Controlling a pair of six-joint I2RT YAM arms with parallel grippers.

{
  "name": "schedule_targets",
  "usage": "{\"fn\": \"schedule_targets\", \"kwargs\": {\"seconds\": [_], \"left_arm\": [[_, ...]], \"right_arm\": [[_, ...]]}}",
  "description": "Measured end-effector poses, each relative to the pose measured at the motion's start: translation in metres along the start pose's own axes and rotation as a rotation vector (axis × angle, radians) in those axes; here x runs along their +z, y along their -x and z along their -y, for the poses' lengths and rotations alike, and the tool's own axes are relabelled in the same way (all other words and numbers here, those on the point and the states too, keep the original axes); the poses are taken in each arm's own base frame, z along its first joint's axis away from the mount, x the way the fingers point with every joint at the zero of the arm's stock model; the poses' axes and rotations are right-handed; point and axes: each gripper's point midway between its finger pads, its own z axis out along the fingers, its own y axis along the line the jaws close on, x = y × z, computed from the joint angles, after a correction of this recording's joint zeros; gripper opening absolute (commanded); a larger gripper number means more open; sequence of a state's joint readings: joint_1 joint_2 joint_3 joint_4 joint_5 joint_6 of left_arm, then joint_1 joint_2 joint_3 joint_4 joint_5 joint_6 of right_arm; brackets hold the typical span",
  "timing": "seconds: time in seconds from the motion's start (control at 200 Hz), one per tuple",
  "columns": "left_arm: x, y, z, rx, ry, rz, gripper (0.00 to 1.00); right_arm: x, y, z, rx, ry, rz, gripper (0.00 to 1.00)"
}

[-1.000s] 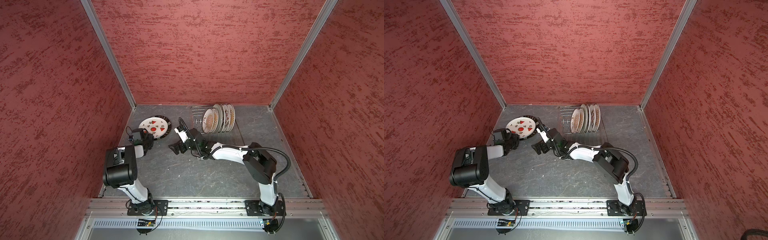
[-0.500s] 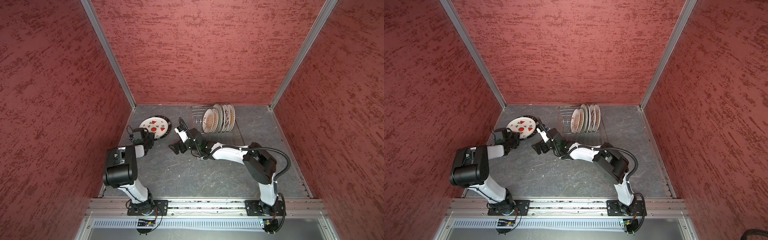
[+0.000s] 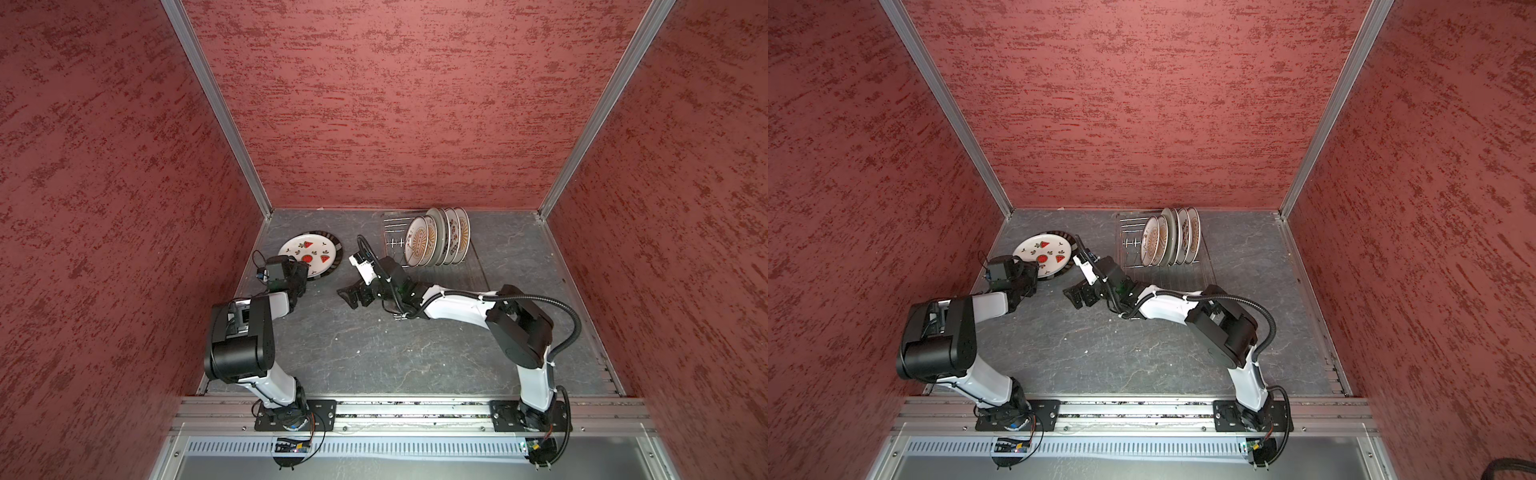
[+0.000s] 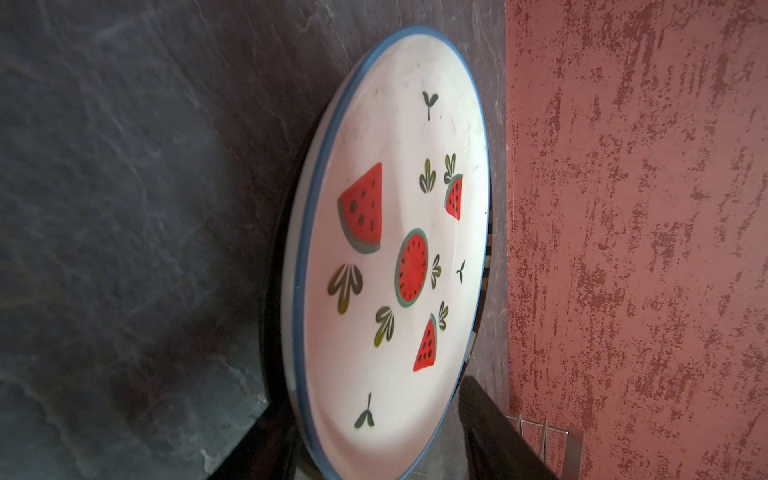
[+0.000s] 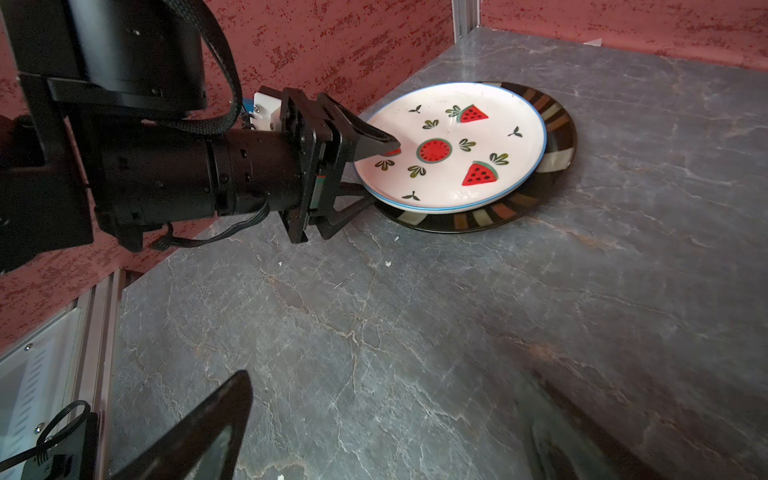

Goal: Unload the plates from the dish rack
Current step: 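Press the watermelon plate flat onto the brown-rimmed plate and open the left gripper, then draw the left gripper back from the plates while right gripper reaches to the rack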

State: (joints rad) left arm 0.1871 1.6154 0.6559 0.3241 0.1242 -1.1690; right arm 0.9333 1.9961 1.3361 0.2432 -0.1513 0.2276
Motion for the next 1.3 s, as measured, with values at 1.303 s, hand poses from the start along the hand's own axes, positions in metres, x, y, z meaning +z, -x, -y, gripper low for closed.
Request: {"fn": "schedule_targets", "kwargs": {"seconds": [1.303], "left_arm": [[-0.062,-0.021,-0.011,0.083,-0.052,0.037,0.78]], "right_arm": [[-0.003,-0.004,0.001,-0.006,0.005,0.013,0.99]]}}
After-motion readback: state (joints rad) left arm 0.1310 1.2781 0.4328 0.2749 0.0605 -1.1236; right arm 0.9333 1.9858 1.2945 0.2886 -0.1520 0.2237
